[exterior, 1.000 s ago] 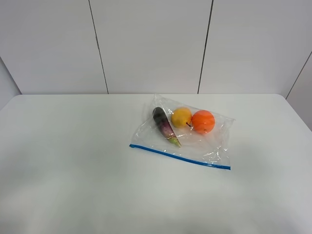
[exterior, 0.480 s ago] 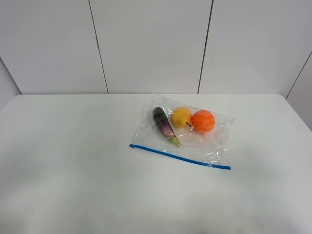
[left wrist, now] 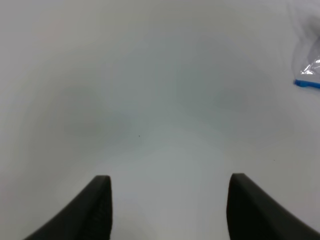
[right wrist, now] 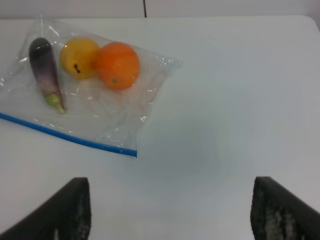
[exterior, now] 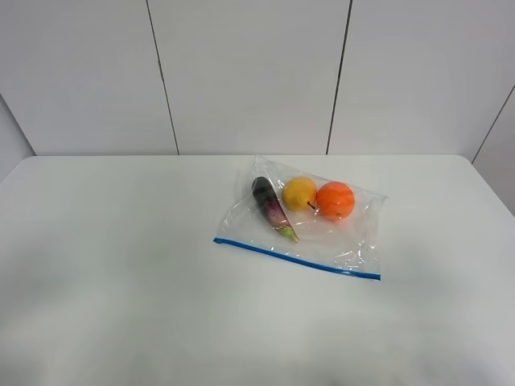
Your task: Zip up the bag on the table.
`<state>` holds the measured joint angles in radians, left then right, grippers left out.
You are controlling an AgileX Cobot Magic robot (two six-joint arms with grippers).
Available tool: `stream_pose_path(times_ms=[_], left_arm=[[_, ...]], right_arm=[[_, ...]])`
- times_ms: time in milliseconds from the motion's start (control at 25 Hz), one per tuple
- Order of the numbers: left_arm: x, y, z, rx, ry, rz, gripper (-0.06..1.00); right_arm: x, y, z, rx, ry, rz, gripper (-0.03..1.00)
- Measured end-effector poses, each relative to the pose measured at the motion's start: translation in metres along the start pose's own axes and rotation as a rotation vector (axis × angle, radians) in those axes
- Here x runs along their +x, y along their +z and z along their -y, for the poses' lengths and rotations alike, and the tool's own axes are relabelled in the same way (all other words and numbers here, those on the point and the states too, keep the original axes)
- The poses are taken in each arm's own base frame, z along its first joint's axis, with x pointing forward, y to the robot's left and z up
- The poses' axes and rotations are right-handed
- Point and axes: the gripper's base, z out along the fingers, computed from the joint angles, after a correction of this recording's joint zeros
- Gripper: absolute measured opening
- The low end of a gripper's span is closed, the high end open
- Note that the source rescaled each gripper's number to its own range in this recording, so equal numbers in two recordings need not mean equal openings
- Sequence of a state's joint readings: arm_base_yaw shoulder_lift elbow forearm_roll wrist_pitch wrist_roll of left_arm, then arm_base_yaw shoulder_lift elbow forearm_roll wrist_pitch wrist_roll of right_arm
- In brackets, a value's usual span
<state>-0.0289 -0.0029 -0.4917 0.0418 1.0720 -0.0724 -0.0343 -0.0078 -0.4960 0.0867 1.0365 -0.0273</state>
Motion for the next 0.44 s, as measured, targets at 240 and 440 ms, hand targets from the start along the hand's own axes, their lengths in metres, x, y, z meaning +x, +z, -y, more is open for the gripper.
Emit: stream_pose_path(times_ms=[240, 440], left_arm=[[0.0, 0.0, 0.0, 0.0, 0.0, 0.0, 0.75], [0.0, 0.0, 0.0, 0.0, 0.0, 0.0, 0.75]], right_arm=[[-0.0001, 0.0, 0.0, 0.0, 0.003, 0.001, 0.77], [-0.0001, 0.0, 0.0, 0.0, 0.004, 0.001, 0.77]])
